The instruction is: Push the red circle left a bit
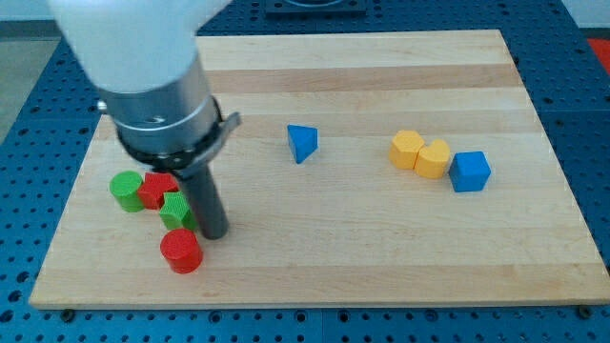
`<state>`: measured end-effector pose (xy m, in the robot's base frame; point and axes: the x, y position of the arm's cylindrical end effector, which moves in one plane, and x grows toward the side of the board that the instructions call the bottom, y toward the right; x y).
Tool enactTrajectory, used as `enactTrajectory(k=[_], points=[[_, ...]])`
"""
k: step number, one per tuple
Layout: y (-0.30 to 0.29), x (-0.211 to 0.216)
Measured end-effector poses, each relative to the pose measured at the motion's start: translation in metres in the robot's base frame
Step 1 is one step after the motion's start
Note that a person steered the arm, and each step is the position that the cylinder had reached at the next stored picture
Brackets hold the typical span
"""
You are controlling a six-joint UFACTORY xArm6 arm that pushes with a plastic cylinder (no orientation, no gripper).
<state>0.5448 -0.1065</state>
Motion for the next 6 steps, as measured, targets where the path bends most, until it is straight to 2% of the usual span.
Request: enactTrajectory(k=[1,3,6], points=[[0.035,0.002],[0.029,0.054],[-0.019,0.034]])
